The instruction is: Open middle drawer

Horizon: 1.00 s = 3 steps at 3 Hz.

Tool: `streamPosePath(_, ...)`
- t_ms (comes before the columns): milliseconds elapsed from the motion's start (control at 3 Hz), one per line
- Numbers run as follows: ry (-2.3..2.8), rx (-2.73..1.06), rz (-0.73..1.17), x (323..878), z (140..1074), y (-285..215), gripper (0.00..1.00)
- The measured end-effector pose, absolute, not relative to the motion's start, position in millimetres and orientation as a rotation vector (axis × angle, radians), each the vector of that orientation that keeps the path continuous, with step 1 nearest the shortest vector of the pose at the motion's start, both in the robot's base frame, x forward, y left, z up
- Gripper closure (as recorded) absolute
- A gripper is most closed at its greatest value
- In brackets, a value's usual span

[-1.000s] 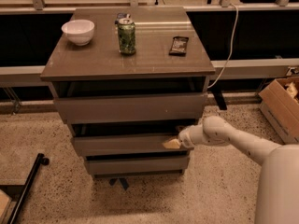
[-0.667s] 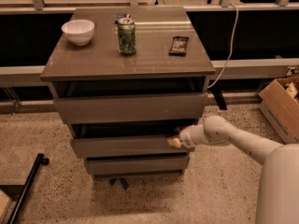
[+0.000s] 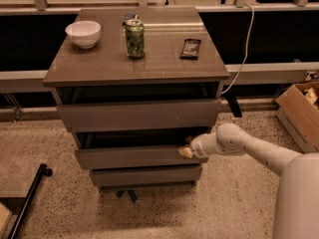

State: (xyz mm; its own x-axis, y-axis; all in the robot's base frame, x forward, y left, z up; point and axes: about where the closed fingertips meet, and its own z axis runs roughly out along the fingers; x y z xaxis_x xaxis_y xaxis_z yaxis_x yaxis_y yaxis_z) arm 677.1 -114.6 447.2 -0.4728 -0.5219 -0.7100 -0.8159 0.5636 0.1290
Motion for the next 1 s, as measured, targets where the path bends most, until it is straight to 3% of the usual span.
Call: streamPosePath(1000, 2.251, -1.099, 0.632, 648, 442, -116, 0.0)
